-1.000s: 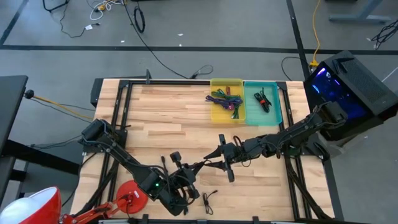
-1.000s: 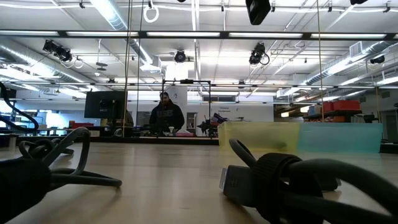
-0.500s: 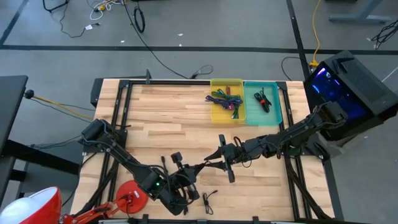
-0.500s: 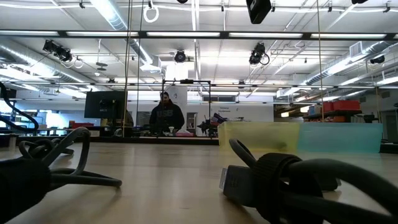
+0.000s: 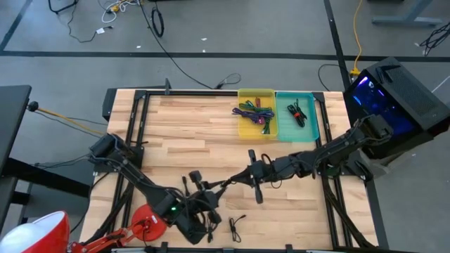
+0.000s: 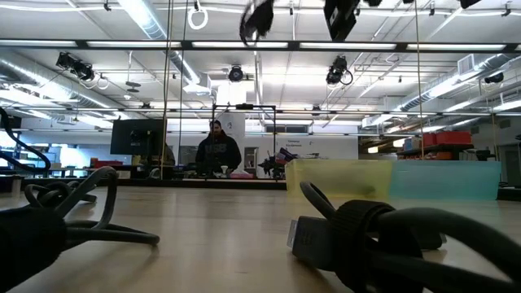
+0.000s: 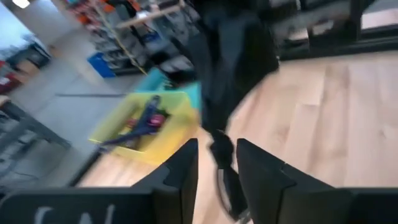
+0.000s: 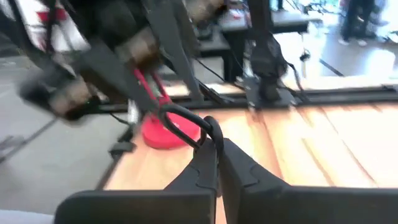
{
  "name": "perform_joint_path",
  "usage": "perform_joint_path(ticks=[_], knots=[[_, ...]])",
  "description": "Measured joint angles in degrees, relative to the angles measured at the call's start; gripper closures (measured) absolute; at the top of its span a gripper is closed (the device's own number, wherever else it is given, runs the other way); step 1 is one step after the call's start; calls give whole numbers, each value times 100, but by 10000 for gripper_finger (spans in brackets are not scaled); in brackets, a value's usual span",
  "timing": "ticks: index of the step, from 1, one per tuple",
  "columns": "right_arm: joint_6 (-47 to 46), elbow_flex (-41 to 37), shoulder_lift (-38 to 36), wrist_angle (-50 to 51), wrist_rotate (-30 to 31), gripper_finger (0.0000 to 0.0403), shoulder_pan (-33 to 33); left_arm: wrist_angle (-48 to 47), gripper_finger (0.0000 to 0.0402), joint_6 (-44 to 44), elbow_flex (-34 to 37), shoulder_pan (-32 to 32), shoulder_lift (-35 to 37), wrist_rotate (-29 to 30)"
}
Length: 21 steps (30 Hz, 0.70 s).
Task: Pick & Place USB Port
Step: Put the black charger cable into the blue bin
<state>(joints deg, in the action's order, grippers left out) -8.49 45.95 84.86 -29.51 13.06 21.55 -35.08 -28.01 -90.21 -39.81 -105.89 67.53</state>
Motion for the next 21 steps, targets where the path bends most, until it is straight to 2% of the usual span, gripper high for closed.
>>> perform_joint_path(ticks=[4, 9, 16, 21], knots=[[-154, 0, -296, 845, 287, 401, -101, -800, 282, -493, -2, -208, 270, 171], [-465, 2, -1002, 2511, 1258, 402, -269, -2027, 281, -1523, -2, -491, 405, -109], [-1521, 2, -2542, 5061, 2093, 402, -765, -3379, 281, -2937, -2, -789, 401, -330], [-2566, 2, -3655, 6801, 2644, 403, -1201, -3630, 281, -3156, -2, -980, 399, -122]])
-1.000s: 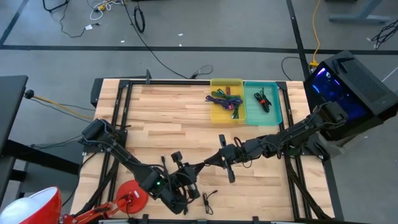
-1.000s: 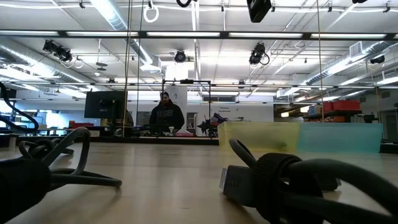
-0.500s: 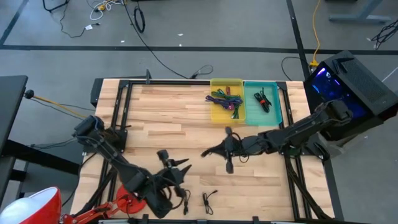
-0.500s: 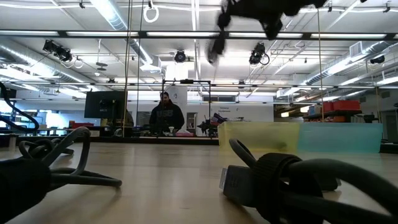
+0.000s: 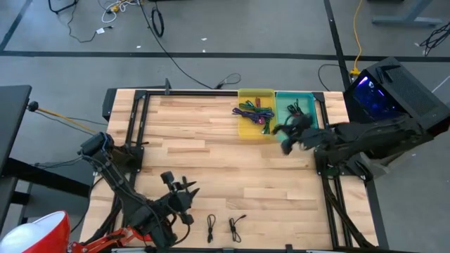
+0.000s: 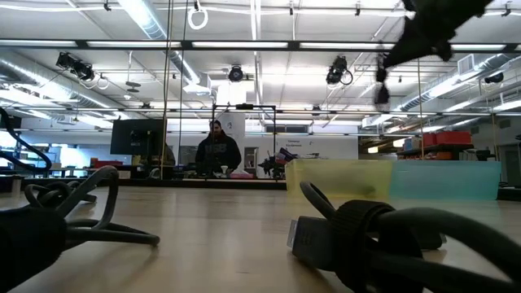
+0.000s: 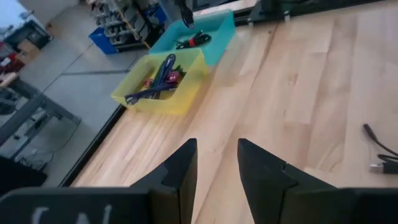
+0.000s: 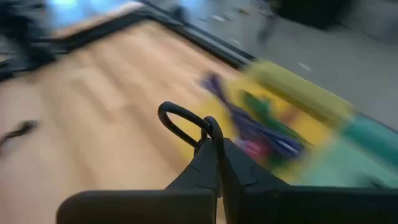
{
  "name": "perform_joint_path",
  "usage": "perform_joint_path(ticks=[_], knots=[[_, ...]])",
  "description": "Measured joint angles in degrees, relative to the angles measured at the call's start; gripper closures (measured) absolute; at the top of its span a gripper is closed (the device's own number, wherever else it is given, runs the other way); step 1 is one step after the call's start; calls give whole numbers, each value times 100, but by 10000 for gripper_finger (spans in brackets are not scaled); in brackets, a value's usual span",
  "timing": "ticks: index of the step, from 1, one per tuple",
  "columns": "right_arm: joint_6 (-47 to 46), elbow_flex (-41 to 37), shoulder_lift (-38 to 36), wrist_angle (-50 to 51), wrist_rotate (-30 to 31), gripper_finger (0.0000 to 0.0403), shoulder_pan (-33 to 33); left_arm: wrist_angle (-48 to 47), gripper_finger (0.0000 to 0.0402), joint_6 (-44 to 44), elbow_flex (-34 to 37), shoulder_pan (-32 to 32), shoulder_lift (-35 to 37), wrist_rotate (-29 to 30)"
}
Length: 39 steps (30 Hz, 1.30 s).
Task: Pick & Place USB Port
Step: Put the black charger cable into the blue bin
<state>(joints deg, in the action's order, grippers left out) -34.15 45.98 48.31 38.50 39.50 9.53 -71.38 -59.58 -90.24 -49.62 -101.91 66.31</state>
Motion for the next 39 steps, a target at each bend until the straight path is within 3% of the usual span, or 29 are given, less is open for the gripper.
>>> perform_joint_path(ticks=[5, 12, 21, 31, 39], knots=[[-853, 0, -598, 1339, 83, 403, -431, -40, 281, 18, 0, -80, -4, 94], [-1866, 0, -859, 2754, 159, 403, -1073, 0, 280, 16, 0, -80, -7, 143], [-2066, 0, -839, 2842, 61, 403, -1833, 159, 280, 14, 0, -89, -7, 115], [-1532, 0, -818, 2988, -206, 401, -2483, 228, 280, 14, 0, -83, -7, 49], [-1116, -2, -814, 2979, -280, 330, -2739, 235, 280, 14, 0, -65, -7, 47]])
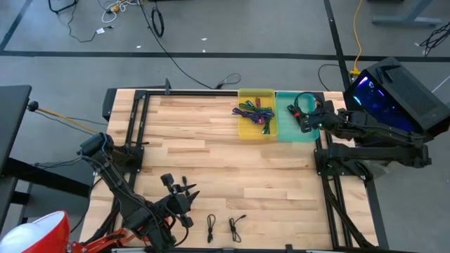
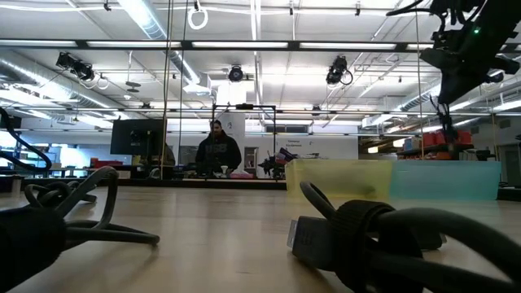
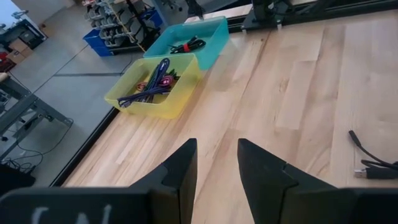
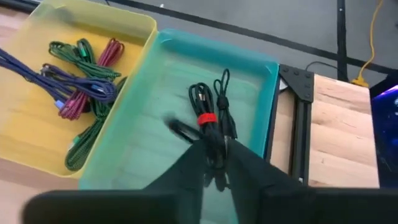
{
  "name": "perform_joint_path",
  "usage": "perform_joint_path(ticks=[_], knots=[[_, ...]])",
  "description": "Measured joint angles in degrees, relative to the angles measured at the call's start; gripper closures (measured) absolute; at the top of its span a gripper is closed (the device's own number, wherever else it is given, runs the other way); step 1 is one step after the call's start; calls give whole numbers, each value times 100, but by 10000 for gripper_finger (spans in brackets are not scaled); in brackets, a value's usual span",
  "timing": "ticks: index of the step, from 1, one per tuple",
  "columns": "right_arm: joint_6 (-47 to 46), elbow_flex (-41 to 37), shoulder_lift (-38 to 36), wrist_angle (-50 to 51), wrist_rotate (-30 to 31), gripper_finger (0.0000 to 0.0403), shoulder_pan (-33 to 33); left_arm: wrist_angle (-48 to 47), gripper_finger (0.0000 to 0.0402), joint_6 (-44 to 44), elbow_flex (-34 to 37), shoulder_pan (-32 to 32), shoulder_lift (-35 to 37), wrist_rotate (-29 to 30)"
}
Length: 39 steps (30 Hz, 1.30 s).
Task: Pick & Place USB Port
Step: Put the black charger cable into the blue bin
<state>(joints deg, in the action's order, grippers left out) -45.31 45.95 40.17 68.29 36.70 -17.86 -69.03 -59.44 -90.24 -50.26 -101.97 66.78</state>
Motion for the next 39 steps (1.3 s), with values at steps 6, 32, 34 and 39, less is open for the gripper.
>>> perform_joint_path(ticks=[6, 32, 34, 39], knots=[[-17, 0, 21, -7, 334, 250, -93, 2, 280, 0, 0, -2, 0, -2], [736, -2184, 1033, -8823, -3405, 247, 3442, -261, 280, 414, -2, 601, -2, -2105], [1113, -2134, 1296, -9429, -3266, 250, 3799, -579, 280, -571, -3, 845, -2, -2161], [1814, -1813, 1892, -9818, -2736, 252, 4479, -947, 288, -2092, 85, 1390, -2, -3052]])
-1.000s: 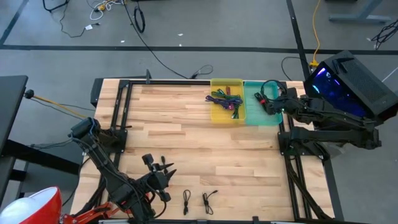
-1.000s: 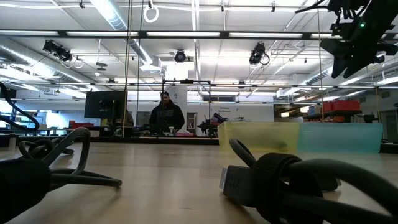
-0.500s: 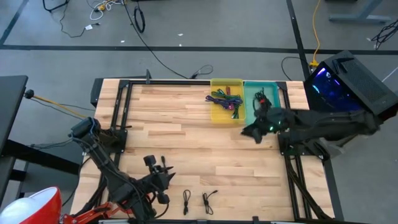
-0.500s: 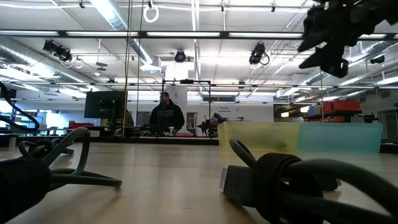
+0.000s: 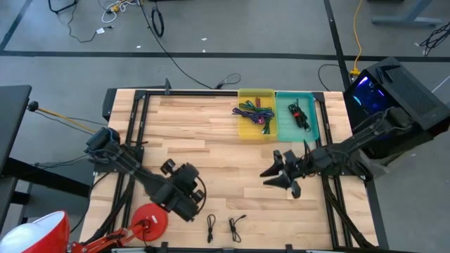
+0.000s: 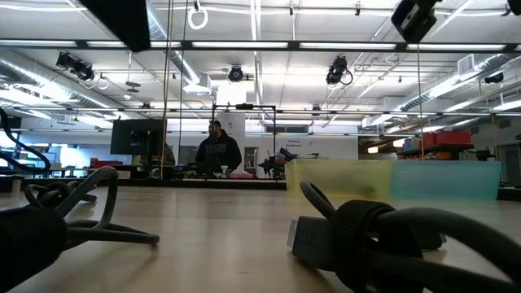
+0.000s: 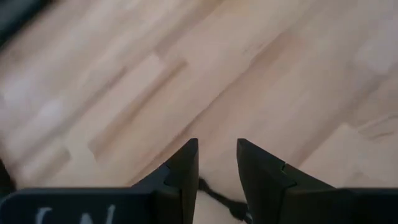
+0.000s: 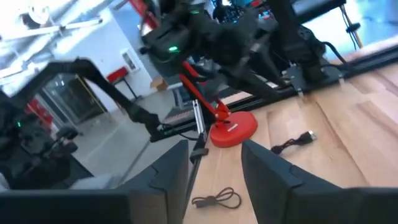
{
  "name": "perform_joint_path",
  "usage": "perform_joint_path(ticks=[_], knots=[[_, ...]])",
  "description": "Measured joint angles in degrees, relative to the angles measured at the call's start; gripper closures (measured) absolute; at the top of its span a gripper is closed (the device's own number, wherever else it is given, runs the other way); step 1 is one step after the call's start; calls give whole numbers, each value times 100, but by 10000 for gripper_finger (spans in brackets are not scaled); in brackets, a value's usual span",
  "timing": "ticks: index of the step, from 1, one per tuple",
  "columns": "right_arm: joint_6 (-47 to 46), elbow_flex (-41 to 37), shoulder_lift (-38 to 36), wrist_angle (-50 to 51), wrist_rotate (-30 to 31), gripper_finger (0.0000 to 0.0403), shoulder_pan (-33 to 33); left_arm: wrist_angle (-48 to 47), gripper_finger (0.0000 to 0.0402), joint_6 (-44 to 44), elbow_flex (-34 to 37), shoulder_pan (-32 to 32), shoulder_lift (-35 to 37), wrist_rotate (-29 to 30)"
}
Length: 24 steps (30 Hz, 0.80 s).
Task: Pick & Place USB Port
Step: Put the black charger cable into the blue bin
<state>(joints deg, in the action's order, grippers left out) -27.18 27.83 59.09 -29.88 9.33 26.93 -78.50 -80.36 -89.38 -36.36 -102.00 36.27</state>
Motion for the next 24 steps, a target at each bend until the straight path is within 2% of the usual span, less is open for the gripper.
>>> perform_joint_path(ticks=[7, 12, 16, 24], knots=[[697, 428, 571, 11, 645, 253, 600, 534, 300, -972, 1051, 149, -6, -867], [949, 620, 586, -22, 681, 253, 694, 1123, 289, -1462, 1799, 176, -11, -1385], [1027, 630, 586, -14, 878, 253, 735, 1587, 271, -1686, 2147, 250, -11, -1411], [1119, 630, 586, -18, 1223, 253, 733, 3156, 239, -1497, 2672, 312, -9, -1475]])
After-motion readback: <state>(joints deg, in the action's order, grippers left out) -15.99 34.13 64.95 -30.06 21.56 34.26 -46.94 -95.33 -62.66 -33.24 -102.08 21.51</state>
